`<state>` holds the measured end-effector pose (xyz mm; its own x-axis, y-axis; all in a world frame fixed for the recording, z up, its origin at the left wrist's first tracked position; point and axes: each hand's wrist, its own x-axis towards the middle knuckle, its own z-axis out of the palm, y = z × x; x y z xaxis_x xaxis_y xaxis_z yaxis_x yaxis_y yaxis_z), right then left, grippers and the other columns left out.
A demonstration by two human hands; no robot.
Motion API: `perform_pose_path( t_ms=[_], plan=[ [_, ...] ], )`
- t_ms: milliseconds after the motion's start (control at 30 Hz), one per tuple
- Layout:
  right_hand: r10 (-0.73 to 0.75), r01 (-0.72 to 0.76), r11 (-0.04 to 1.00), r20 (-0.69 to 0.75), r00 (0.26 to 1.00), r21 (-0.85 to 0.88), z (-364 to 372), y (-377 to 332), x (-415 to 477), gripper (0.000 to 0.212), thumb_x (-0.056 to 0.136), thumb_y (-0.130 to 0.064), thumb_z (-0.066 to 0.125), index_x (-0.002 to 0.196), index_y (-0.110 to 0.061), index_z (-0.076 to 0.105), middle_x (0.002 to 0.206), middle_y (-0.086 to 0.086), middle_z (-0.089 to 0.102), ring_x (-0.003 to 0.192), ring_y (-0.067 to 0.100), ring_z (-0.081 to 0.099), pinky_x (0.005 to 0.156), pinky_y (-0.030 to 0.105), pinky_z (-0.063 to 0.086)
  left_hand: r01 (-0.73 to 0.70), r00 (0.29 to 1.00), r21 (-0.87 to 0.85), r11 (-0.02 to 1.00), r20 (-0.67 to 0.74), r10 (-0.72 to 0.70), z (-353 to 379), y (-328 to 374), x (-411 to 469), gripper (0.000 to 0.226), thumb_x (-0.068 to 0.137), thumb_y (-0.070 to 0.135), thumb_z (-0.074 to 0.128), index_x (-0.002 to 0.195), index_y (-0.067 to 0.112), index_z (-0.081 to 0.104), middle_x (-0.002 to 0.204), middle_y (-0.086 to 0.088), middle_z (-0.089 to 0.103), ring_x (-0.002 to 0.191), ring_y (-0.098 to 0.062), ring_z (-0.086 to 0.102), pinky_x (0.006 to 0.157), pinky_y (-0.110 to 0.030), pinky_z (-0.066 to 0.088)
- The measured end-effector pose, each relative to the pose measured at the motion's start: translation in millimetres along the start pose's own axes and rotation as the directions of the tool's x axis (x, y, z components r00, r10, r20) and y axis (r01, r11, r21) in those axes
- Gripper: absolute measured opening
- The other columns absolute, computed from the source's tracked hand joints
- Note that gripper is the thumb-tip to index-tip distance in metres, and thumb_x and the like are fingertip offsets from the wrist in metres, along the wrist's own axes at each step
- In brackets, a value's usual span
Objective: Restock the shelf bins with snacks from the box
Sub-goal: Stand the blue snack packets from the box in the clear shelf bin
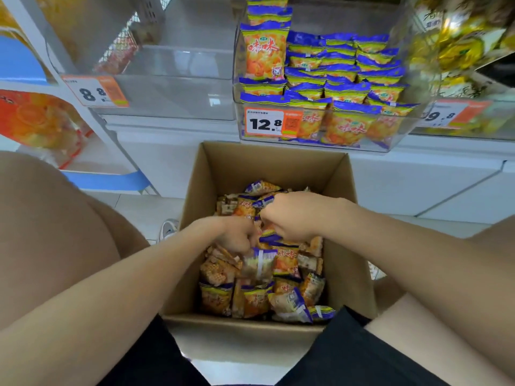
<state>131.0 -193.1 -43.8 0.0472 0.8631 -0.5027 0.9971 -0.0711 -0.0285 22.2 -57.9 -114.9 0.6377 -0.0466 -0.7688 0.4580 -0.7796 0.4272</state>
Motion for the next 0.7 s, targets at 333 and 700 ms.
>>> perform_pose_path(
  t_ms=[333, 700],
  plan=[
    [0.028, 0.098, 0.908, -0.291, 0.956, 0.408, -55, 35, -56, 0.087, 0.063, -0.029, 0.097, 0.121, -0.036, 0.032, 0.116, -0.012, 0.041, 0.097, 0.008, 0.048, 0.074, 0.031, 0.048, -0.256, 0.875, -0.650, 0.715, -0.471, -0.115, -79, 46, -92, 0.028, 0.112, 0.009, 0.031, 0.116, 0.003, 0.058, 0.092, -0.028, 0.070, 0.069, -0.032, 0.073, 0.059, -0.038, 0.065],
    [0.567, 0.248, 0.478, -0.512, 0.645, 0.843, -126, 35, -71, 0.031, 0.095, -0.051, 0.072, 0.078, -0.026, 0.067, 0.056, -0.015, 0.064, 0.050, 0.001, 0.057, 0.055, 0.021, 0.043, -0.698, 0.619, -0.582, 0.418, -0.783, -0.057, -121, 66, -130, 0.023, 0.101, 0.024, 0.066, 0.119, 0.014, 0.074, 0.108, -0.009, 0.078, 0.095, -0.026, 0.076, 0.081, -0.037, 0.056]
  ],
)
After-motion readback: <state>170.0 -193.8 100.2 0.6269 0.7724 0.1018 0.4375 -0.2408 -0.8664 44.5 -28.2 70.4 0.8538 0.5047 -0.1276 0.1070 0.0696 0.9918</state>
